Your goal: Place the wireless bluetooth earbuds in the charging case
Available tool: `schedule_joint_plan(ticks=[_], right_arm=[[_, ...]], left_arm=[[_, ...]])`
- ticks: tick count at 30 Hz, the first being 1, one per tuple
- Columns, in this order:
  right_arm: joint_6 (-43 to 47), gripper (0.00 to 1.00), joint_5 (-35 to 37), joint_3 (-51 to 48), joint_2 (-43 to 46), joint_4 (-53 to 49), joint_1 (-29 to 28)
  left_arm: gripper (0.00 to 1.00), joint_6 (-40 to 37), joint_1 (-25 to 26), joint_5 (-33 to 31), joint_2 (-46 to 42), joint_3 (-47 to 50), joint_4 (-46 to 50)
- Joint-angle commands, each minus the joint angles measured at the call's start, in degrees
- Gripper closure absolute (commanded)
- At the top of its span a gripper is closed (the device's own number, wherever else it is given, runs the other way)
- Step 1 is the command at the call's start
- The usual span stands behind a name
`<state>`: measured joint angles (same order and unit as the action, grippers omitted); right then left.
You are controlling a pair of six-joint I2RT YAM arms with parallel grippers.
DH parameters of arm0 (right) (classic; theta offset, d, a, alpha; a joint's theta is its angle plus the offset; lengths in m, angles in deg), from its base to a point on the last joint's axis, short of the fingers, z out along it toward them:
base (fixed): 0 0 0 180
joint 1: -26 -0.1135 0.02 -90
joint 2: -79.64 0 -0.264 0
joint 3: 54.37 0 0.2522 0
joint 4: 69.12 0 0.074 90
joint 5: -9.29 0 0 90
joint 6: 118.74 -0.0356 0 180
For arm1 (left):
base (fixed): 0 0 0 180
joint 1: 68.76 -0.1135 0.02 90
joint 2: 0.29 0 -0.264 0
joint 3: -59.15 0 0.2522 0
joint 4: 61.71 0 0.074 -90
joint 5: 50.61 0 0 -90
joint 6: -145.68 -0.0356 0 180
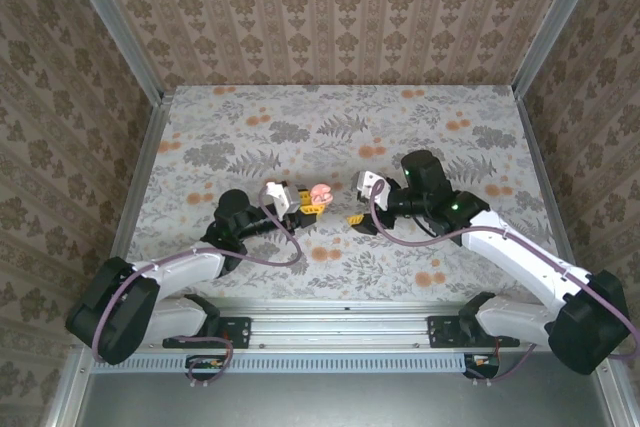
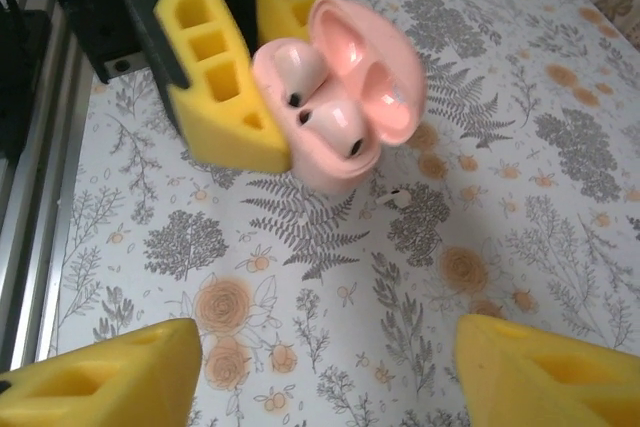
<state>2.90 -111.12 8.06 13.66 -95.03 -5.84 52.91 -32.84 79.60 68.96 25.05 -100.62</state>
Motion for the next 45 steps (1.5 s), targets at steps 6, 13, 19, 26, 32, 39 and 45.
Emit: schedule_joint_plan(ticks=[6,13,19,26,32,39,45], right_arm=[[5.66,0.25,-3.77,6.38,-5.22,-3.71,-0.43],[8.70,0.27,-10.45,10.37,-10.22,-8.33,-1.88],[10.20,0.30,-12.21,12.41,-12.03,-9.38,-2.53],[11.19,0.34,-12.13,12.08,-10.29,-6.71,-2.58],[11.67,0.39,-12.61,10.18,-6.38,-4.25,-2.33],[11.08,0.45,-14.00,7.20,-2.06,-2.37,-0.89],[12.27,0.47,-10.52,7.18,-2.54,-3.73,0.33]], left_arm=[[0.87,1.36,1.51,4.67,-0.63,-3.36,0.74],[0.87,1.19,2.22,4.30,-0.70,-3.72,1.26],[0.87,1.02,2.66,4.01,-0.67,-3.83,1.34],[0.87,0.94,2.91,3.21,-0.35,-3.83,1.69],[0.87,0.74,3.13,2.68,0.13,-3.48,1.76],[0.87,0.83,3.27,2.97,0.93,-3.69,1.51],[0.87,0.68,3.36,3.58,0.86,-4.11,1.51]])
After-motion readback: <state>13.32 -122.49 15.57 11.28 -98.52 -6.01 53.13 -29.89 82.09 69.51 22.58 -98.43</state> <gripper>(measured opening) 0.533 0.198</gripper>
